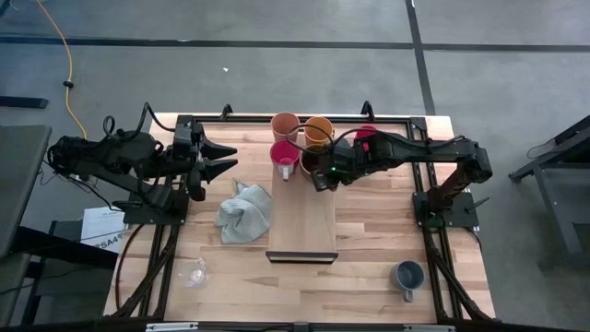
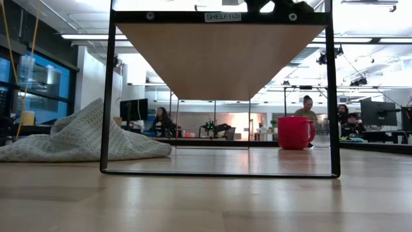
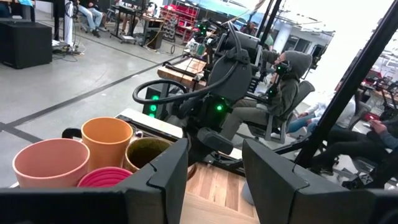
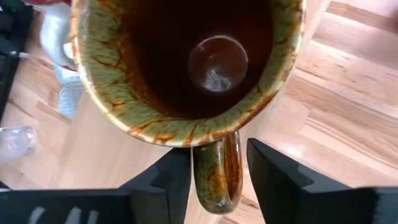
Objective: Stack small to large cups/mugs on shelf
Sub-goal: Put the brown mug on the shelf, then put the blue mug on the shelf
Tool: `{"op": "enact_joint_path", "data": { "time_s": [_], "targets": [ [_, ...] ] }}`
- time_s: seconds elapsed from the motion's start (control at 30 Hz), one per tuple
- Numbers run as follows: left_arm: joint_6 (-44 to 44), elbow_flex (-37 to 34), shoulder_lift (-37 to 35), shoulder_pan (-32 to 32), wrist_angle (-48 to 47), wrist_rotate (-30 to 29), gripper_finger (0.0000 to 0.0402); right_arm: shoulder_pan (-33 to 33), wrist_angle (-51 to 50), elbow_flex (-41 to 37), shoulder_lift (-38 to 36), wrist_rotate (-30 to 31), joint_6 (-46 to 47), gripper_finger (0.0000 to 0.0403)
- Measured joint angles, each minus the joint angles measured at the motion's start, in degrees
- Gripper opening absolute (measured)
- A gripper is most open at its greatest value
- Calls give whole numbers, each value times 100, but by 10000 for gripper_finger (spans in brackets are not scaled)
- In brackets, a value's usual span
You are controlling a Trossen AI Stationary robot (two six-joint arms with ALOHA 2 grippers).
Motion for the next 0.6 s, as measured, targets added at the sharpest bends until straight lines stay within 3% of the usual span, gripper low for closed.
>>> {"op": "enact_joint_path", "data": {
  "time_s": [0.6],
  "targets": [
    [0, 0, 0, 0, 4, 0, 140, 2, -106, 0, -298, 136, -122, 161]
  ]
}}
